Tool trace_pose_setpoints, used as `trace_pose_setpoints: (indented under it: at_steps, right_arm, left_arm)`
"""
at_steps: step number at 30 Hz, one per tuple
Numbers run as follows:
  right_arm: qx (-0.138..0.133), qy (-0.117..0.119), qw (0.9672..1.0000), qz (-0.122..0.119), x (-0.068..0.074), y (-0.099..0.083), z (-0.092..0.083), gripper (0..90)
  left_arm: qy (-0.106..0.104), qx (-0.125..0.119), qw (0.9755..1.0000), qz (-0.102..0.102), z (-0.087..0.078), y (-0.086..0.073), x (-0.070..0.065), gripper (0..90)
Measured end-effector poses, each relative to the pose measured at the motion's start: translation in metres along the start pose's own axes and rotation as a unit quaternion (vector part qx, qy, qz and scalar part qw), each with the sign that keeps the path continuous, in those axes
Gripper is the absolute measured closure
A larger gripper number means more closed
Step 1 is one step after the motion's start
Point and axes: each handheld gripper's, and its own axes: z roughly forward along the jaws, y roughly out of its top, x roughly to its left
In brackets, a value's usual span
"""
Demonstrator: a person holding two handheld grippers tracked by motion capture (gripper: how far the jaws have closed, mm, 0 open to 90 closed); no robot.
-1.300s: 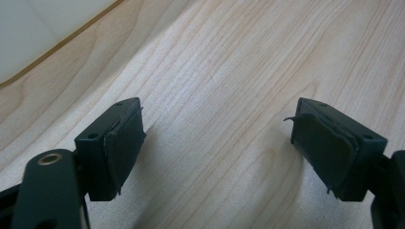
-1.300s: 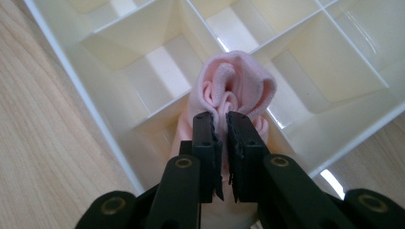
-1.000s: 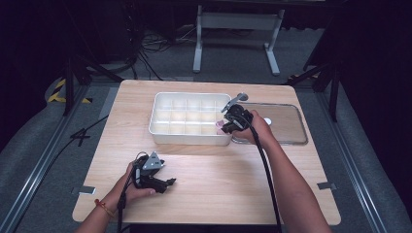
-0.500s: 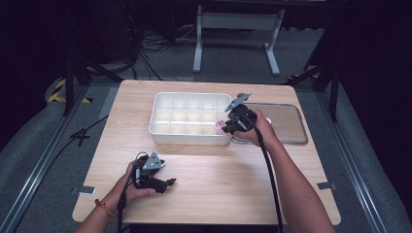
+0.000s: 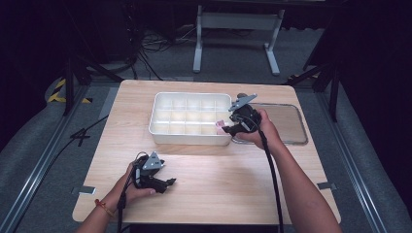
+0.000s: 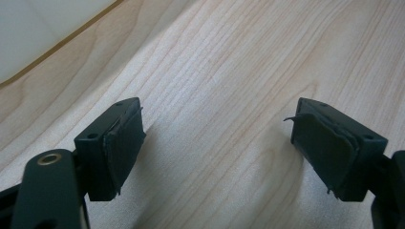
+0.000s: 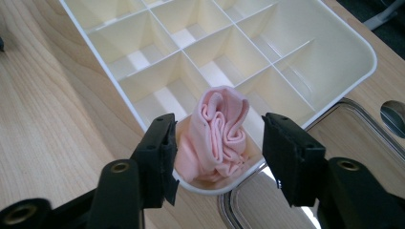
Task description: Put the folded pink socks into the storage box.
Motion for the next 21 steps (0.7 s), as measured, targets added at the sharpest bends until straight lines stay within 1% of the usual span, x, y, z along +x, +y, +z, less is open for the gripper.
trace_pose_setpoints:
  at_steps: [6,7,9,11,18,21]
  right_arm:
    - [-0.004,-0.01,0.9999,-0.012,0.007,-0.004,-0.01,43.1]
    - [-0.009,-0.012,0.9998,-0.012,0.008,-0.004,-0.013,43.0]
    - [-0.014,-0.017,0.9997,-0.012,0.01,-0.006,-0.017,40.0]
    - [-0.016,-0.016,0.9997,-0.009,0.011,-0.008,-0.019,39.1]
    - [-0.019,-0.019,0.9994,-0.021,0.017,-0.016,-0.027,37.3]
    - [-0.019,-0.022,0.9993,-0.022,0.018,-0.019,-0.031,37.8]
  left_arm:
    - [0.002,-0.003,1.0,-0.001,0.001,0.0,0.0,18.6]
    - [0.002,-0.002,1.0,0.0,0.0,0.0,0.0,18.6]
    - [0.001,-0.002,1.0,-0.001,0.0,0.0,0.0,18.6]
    - [0.001,-0.002,1.0,0.0,0.0,0.0,0.0,18.6]
    - [0.001,-0.002,1.0,0.0,0.0,0.0,0.0,18.6]
    - [0.001,-0.002,1.0,0.0,0.0,0.0,0.0,18.6]
